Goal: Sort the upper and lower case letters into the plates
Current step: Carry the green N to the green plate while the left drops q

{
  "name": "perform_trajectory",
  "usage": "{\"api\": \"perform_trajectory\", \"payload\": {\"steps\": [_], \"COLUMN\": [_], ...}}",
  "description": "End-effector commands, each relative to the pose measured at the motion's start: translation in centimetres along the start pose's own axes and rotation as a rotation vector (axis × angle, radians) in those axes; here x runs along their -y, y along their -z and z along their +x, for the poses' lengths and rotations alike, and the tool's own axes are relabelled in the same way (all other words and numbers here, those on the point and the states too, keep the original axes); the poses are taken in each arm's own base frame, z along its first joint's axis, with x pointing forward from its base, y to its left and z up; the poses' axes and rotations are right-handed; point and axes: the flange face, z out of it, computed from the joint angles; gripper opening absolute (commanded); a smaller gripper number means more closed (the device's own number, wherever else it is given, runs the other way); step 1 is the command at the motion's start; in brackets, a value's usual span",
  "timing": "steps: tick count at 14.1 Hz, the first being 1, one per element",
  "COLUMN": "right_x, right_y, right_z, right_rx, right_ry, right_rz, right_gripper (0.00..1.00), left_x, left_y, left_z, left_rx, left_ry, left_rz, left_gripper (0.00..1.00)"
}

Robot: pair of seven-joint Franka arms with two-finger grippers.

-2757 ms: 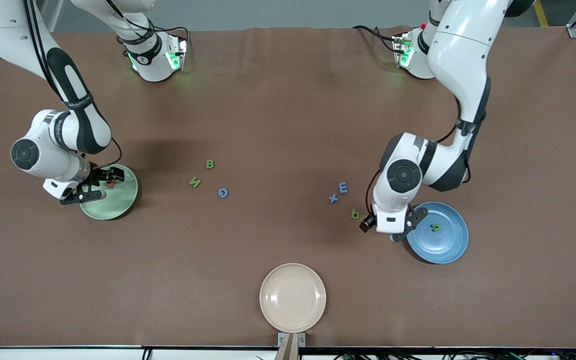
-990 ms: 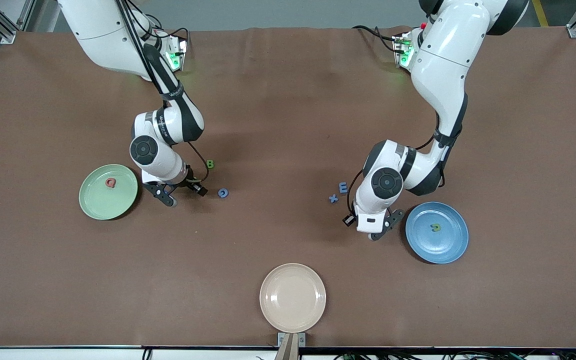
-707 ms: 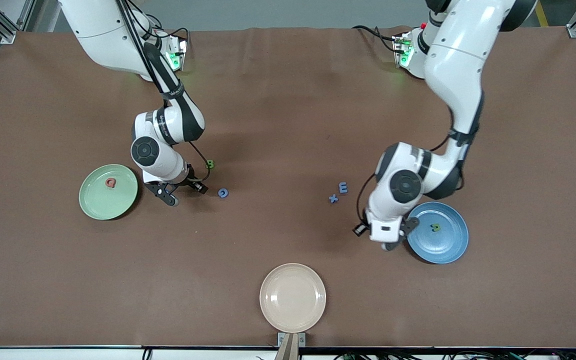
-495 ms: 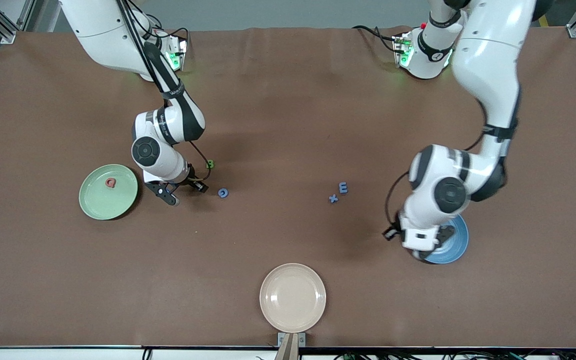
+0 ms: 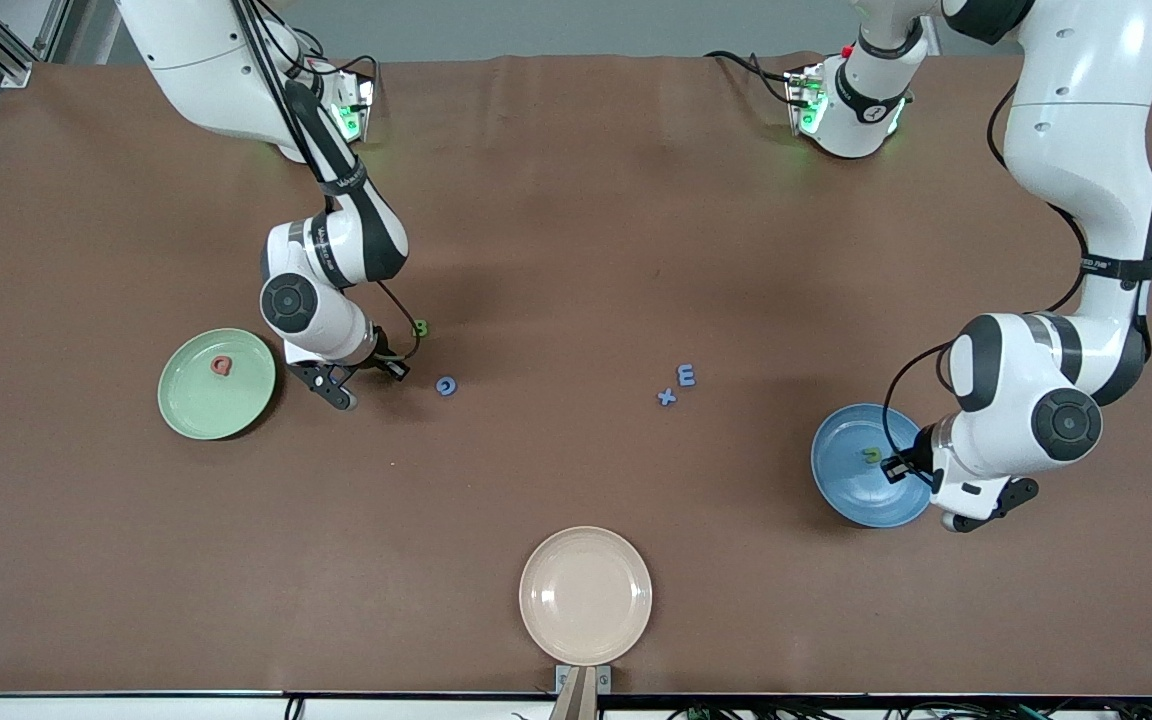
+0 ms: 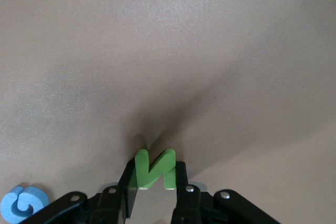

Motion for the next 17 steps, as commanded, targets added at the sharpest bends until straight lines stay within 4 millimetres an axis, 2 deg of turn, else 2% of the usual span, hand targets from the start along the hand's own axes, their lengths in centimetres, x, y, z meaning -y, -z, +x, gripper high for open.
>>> {"api": "perform_trajectory", "payload": {"steps": [1,2,4,5,7,9,10,11,13,15,17], "right_x": [-0.1,0.0,-0.8,-1.9,-4.6,-7.5,-9.5,-11.4,-14.5,-17.4,-19.2], "right_y": [0.9,2.7,5.8,7.3,9.2,10.2,10.6,10.9,11.0,11.2,10.1], "right_z": [-0.7,-0.5,0.8,2.1,5.0,8.0,9.8,11.6,14.2,16.6,17.9], "right_rx": [0.032,0.054,0.086,0.086,0.047,0.026,0.022,0.015,0.012,-0.022,-0.040], "right_ry": [0.002,0.006,0.056,0.099,0.213,0.324,0.386,0.446,0.558,0.648,0.686], "right_rz": [-0.018,-0.024,-0.036,-0.037,-0.060,-0.069,-0.068,-0.068,-0.065,-0.050,-0.054], "right_gripper": [0.17,0.15,0.15,0.15,0.14,0.14,0.14,0.14,0.14,0.14,0.14], "left_x": [0.0,0.5,0.6,0.6,0.3,-1.0,-2.3,-4.2,-8.6,-10.6,-12.6], "left_y": [-1.4,-1.8,-1.9,-1.8,-1.0,0.2,1.5,2.2,2.9,3.5,3.2], "left_z": [0.2,0.5,1.0,1.1,1.0,0.6,-0.3,-1.7,-5.7,-9.5,-13.9], "left_rx": [-0.003,0.000,-0.008,-0.012,-0.022,-0.033,-0.045,-0.043,-0.009,0.007,0.038], "left_ry": [-0.025,-0.016,0.003,0.000,0.000,0.025,0.065,0.105,0.190,0.248,0.269], "left_rz": [0.030,0.031,0.026,0.024,0.019,0.009,0.001,0.001,0.032,0.041,0.038], "left_gripper": [0.06,0.21,0.78,1.00,1.00,1.00,1.00,1.00,1.00,1.00,1.00]}}
